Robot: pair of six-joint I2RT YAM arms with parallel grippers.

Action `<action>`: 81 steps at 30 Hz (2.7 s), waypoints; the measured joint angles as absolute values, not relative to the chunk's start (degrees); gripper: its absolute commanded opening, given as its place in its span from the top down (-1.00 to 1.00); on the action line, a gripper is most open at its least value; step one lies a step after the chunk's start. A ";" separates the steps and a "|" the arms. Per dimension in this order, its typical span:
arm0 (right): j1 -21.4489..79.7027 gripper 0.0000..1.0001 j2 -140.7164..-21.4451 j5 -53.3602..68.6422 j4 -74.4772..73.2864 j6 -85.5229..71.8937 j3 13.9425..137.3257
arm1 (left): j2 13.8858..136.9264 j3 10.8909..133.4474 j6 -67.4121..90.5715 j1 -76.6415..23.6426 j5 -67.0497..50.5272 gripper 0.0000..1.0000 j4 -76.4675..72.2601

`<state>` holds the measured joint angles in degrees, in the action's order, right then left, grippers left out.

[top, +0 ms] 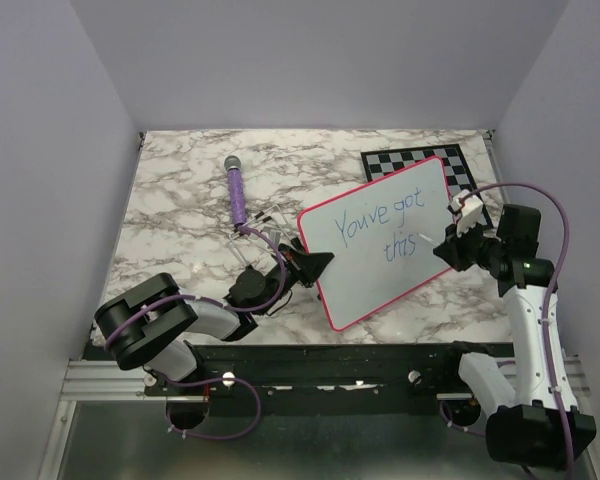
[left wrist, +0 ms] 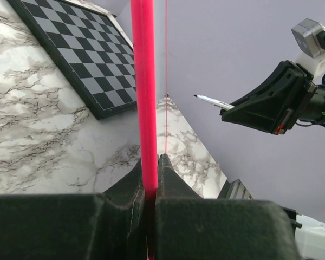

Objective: Write a sentence on the whiteboard

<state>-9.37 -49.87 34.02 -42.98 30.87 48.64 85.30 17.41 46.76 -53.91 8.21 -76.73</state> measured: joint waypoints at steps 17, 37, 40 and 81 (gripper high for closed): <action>-17.50 0.99 -51.24 38.83 -41.95 31.16 48.64 | 84.33 17.41 44.97 -54.00 7.22 1.00 -76.58; -22.17 0.99 -52.60 41.50 -41.87 33.08 48.69 | 82.06 17.45 43.03 -54.02 5.98 1.00 -74.43; -22.50 0.99 -52.64 41.54 -41.87 33.32 48.71 | 81.93 17.61 42.70 -54.02 5.78 1.00 -74.24; -23.75 0.99 -54.08 45.54 -46.63 40.53 51.29 | 76.93 17.39 40.23 -49.06 -4.19 1.00 -69.25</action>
<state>-23.75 -54.08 45.54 -46.63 40.53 51.29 76.93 17.39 40.23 -49.06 -4.19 -69.25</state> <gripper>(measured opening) 0.138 0.086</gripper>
